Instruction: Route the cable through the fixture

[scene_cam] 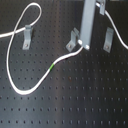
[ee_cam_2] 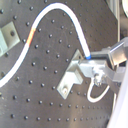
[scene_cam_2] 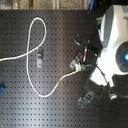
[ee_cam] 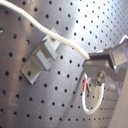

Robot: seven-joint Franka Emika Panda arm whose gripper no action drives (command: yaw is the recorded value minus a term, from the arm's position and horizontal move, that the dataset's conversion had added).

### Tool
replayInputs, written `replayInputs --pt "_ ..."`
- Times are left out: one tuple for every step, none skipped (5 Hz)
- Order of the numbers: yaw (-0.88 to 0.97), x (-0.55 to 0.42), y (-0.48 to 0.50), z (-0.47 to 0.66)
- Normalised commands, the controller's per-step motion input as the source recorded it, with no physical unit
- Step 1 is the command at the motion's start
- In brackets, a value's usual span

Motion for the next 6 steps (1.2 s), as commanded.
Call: replayInputs --pt "-0.02 0.072 -0.039 0.2" --pt "0.0 0.021 -0.009 0.56" --pt "0.05 0.005 -0.002 0.1" --pt "0.0 0.043 -0.017 0.25" --pt "0.0 0.083 -0.107 0.06" --pt "-0.05 0.317 -0.28 0.0"
